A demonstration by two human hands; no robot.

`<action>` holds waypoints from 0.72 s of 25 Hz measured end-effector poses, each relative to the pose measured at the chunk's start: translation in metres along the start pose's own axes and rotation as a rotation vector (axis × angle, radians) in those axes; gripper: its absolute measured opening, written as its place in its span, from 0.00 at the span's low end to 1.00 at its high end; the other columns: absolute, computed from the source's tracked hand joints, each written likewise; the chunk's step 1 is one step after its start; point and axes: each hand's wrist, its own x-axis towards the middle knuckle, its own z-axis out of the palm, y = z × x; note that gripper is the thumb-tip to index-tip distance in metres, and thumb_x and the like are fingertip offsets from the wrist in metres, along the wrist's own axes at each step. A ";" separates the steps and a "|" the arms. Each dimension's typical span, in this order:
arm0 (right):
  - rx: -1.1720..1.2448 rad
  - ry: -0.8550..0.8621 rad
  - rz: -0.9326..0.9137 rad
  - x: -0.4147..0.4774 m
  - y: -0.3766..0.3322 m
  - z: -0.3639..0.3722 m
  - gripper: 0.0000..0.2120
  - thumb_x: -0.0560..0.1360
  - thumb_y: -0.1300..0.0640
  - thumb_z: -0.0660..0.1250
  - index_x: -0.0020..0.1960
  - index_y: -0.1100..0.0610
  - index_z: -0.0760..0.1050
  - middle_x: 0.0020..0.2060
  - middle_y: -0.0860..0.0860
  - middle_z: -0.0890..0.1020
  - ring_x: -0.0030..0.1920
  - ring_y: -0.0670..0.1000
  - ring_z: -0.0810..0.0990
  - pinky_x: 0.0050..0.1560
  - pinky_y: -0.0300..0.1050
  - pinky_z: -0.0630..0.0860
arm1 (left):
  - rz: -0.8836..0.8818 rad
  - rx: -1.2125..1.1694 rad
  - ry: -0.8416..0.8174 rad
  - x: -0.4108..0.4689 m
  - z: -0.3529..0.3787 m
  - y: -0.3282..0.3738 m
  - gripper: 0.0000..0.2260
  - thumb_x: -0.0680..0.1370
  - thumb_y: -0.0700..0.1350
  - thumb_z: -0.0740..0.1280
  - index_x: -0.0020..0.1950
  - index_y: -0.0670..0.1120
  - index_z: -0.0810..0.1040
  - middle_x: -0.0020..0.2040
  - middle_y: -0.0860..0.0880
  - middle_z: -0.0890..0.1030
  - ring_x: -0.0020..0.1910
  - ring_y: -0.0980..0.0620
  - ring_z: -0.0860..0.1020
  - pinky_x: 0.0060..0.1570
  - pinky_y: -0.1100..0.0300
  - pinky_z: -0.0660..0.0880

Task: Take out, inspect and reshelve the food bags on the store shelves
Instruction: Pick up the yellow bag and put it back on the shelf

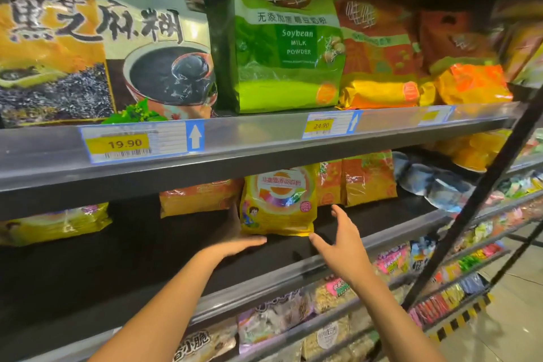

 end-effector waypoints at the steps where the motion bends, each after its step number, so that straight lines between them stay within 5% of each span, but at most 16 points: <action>1: 0.030 -0.025 0.013 0.008 0.003 -0.002 0.45 0.76 0.44 0.74 0.84 0.52 0.53 0.80 0.50 0.64 0.80 0.52 0.62 0.77 0.54 0.66 | -0.001 -0.023 -0.011 -0.002 0.002 0.001 0.59 0.72 0.55 0.80 0.84 0.51 0.35 0.82 0.45 0.64 0.79 0.44 0.67 0.75 0.47 0.66; 3: 0.084 -0.092 0.025 0.026 0.010 -0.008 0.44 0.76 0.44 0.74 0.82 0.56 0.54 0.80 0.52 0.66 0.79 0.54 0.65 0.74 0.52 0.67 | -0.025 -0.046 -0.039 -0.012 0.011 0.003 0.56 0.74 0.54 0.78 0.85 0.50 0.37 0.78 0.46 0.72 0.75 0.46 0.72 0.71 0.51 0.68; 7: 0.105 -0.220 0.037 0.056 0.024 -0.014 0.37 0.76 0.41 0.73 0.75 0.57 0.63 0.72 0.54 0.74 0.72 0.56 0.73 0.66 0.53 0.74 | -0.080 0.043 -0.131 -0.033 0.030 0.006 0.32 0.76 0.57 0.75 0.77 0.46 0.74 0.74 0.48 0.76 0.78 0.49 0.68 0.68 0.61 0.64; 10: 0.062 -0.292 0.045 0.076 0.036 -0.018 0.30 0.75 0.39 0.73 0.64 0.60 0.68 0.57 0.55 0.77 0.56 0.55 0.78 0.54 0.52 0.75 | -0.066 -0.028 0.003 -0.042 0.047 0.010 0.42 0.74 0.56 0.78 0.82 0.47 0.61 0.54 0.52 0.84 0.57 0.54 0.81 0.54 0.64 0.72; 13: 0.014 -0.427 0.065 0.089 0.040 -0.023 0.28 0.75 0.40 0.74 0.56 0.60 0.65 0.42 0.49 0.71 0.39 0.46 0.70 0.38 0.42 0.69 | -0.125 -0.042 0.176 -0.046 0.059 0.018 0.41 0.71 0.58 0.80 0.79 0.50 0.65 0.57 0.55 0.77 0.58 0.56 0.77 0.54 0.62 0.73; 16: -0.086 -0.570 0.008 0.099 0.044 -0.025 0.28 0.73 0.43 0.77 0.57 0.59 0.66 0.41 0.48 0.72 0.40 0.45 0.72 0.36 0.41 0.68 | -0.206 -0.086 0.259 -0.038 0.071 0.027 0.39 0.66 0.63 0.81 0.69 0.47 0.70 0.58 0.52 0.83 0.57 0.53 0.82 0.59 0.51 0.80; 18: -0.106 -0.627 -0.054 0.106 0.049 -0.023 0.33 0.71 0.43 0.80 0.64 0.58 0.67 0.47 0.52 0.77 0.49 0.51 0.79 0.43 0.44 0.74 | -0.251 -0.045 0.347 -0.036 0.079 0.038 0.34 0.67 0.64 0.80 0.61 0.48 0.71 0.56 0.49 0.83 0.54 0.50 0.82 0.56 0.49 0.81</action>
